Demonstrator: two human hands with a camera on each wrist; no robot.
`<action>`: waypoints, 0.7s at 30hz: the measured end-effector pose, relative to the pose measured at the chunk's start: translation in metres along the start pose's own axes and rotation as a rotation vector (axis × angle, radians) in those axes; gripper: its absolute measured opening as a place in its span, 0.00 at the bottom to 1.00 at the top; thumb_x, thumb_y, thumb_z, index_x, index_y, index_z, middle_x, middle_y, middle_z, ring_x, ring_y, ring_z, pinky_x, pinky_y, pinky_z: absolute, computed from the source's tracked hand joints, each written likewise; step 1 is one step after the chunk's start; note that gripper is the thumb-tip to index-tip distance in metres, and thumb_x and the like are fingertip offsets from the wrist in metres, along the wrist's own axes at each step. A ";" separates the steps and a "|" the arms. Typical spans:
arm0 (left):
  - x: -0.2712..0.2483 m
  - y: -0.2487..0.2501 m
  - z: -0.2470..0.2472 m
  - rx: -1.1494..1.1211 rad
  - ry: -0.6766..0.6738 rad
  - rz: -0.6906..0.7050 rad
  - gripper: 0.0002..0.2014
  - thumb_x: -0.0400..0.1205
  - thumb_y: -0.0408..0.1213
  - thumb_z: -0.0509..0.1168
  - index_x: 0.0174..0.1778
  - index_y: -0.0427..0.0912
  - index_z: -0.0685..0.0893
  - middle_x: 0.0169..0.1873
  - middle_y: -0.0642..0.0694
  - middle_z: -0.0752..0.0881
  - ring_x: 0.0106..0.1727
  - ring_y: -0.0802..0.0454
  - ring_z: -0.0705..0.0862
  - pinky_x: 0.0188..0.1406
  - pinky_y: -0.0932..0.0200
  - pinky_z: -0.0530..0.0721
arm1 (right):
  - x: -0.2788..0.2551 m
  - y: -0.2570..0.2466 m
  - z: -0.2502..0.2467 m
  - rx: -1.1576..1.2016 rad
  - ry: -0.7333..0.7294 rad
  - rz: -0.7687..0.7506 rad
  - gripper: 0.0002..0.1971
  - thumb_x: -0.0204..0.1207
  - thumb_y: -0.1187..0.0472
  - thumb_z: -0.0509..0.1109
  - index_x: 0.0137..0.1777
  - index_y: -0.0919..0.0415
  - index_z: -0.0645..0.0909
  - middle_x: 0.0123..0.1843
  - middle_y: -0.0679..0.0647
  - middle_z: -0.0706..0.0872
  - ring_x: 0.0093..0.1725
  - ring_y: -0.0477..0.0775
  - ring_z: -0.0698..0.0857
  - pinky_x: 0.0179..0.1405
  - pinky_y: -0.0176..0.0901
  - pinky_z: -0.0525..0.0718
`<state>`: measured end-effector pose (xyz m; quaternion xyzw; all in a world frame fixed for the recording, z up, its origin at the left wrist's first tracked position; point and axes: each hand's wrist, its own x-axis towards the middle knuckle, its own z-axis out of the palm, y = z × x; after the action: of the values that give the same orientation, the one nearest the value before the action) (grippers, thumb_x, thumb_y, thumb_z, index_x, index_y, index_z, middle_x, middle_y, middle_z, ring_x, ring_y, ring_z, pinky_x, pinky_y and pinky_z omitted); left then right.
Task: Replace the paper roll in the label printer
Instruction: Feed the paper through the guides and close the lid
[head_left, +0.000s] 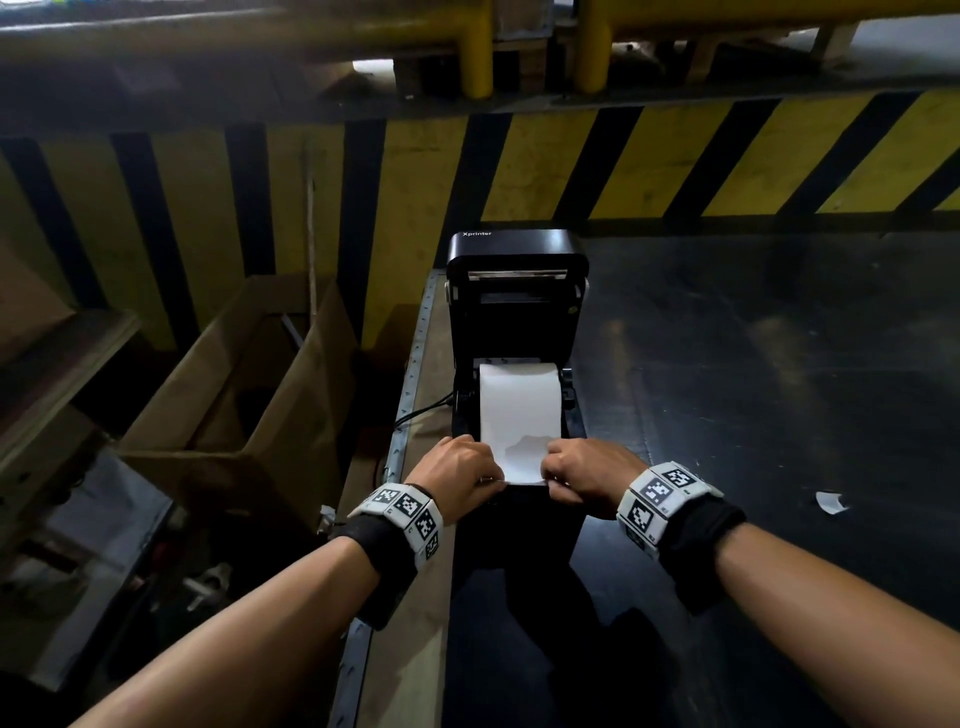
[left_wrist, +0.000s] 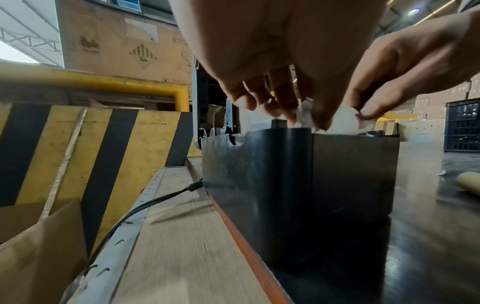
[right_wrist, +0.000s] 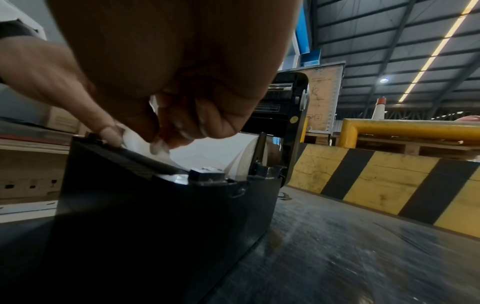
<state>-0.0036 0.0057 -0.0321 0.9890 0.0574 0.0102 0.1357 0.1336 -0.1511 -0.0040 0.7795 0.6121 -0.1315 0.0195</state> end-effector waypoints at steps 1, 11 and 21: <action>-0.002 0.001 -0.001 -0.002 0.000 0.010 0.13 0.80 0.47 0.62 0.48 0.45 0.89 0.45 0.46 0.89 0.50 0.46 0.82 0.54 0.48 0.79 | -0.003 0.001 0.001 0.002 0.014 -0.011 0.13 0.77 0.55 0.60 0.52 0.59 0.82 0.53 0.56 0.82 0.49 0.59 0.83 0.36 0.43 0.70; -0.028 0.019 -0.007 -0.095 0.025 -0.019 0.11 0.79 0.45 0.64 0.48 0.45 0.90 0.44 0.45 0.91 0.49 0.46 0.82 0.53 0.53 0.79 | -0.035 -0.003 0.003 0.047 0.087 -0.015 0.12 0.78 0.53 0.62 0.48 0.57 0.85 0.51 0.53 0.84 0.48 0.56 0.83 0.36 0.41 0.71; -0.052 0.032 -0.011 -0.189 -0.046 -0.133 0.09 0.76 0.43 0.69 0.46 0.44 0.91 0.43 0.46 0.90 0.45 0.50 0.84 0.48 0.58 0.81 | -0.056 -0.022 0.007 0.146 0.062 0.034 0.08 0.76 0.55 0.67 0.45 0.56 0.87 0.50 0.50 0.86 0.46 0.50 0.81 0.31 0.33 0.66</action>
<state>-0.0521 -0.0281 -0.0127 0.9659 0.1186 -0.0161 0.2298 0.0995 -0.2001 0.0044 0.7928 0.5880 -0.1511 -0.0542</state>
